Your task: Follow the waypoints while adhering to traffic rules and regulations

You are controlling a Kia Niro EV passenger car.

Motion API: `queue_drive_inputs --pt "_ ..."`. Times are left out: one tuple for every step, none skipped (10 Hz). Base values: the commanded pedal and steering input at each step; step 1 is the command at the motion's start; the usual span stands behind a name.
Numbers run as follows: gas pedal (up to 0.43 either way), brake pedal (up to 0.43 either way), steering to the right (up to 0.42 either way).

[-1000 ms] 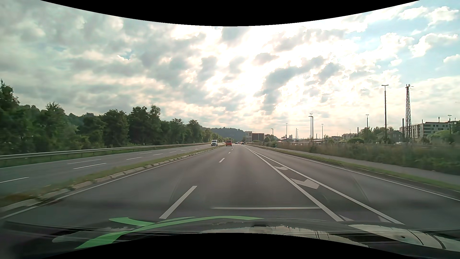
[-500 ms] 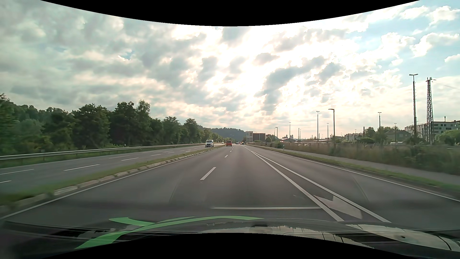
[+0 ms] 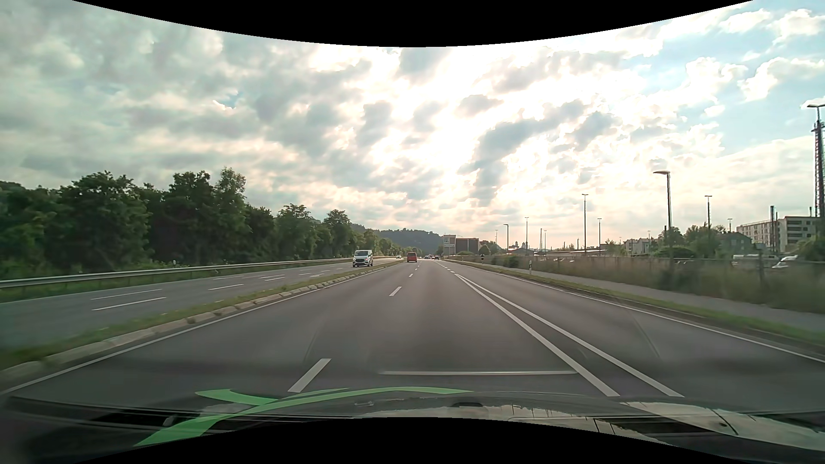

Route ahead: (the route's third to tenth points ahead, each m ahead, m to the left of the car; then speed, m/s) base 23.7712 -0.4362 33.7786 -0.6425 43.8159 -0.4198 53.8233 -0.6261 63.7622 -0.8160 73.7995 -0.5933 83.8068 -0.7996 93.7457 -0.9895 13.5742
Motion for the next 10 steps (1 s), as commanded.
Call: queue_drive_inputs --pt "0.150 0.000 -0.003" --pt "0.150 0.000 -0.003" --pt "0.138 0.000 -0.003" --pt "0.130 0.000 -0.003" --pt "0.130 0.000 -0.003" --pt "0.130 0.000 -0.003" --pt "0.150 0.000 -0.003" --pt "0.169 0.000 -0.003" --pt "0.177 0.000 -0.003" --pt "0.189 0.000 -0.003"
